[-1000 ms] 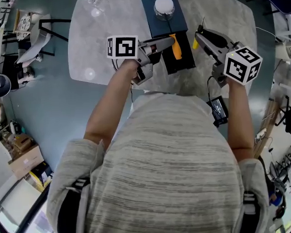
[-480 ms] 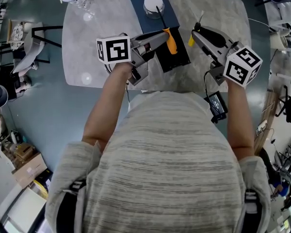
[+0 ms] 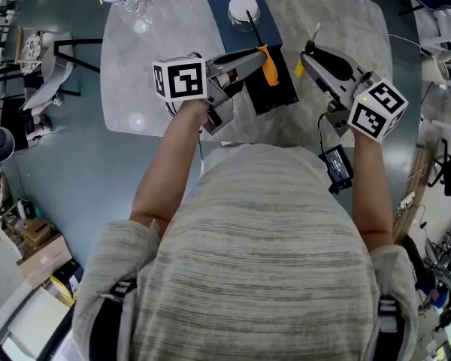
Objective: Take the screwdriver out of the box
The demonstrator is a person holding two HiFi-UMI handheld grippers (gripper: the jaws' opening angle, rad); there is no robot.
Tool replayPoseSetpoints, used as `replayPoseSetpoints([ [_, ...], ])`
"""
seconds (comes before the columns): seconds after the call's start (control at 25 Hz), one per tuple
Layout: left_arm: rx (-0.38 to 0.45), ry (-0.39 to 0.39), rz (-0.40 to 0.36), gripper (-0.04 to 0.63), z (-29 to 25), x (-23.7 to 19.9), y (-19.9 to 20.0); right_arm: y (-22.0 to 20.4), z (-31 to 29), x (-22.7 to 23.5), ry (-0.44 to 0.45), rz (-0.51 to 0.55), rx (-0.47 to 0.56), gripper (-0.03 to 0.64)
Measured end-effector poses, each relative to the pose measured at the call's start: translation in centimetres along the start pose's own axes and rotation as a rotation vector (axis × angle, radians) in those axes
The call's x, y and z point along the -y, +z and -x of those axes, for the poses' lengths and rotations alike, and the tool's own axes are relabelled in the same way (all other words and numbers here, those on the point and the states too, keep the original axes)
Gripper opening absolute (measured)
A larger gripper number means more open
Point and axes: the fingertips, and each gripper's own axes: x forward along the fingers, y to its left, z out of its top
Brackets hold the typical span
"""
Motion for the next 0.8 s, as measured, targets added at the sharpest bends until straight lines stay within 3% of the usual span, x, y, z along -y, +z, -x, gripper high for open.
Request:
replayPoseSetpoints([
  [0.8, 0.004, -0.006, 0.015, 0.072, -0.17, 0.3, 0.25, -0.52, -0.29, -0.35, 0.013, 0.003, -0.035, 0.072],
])
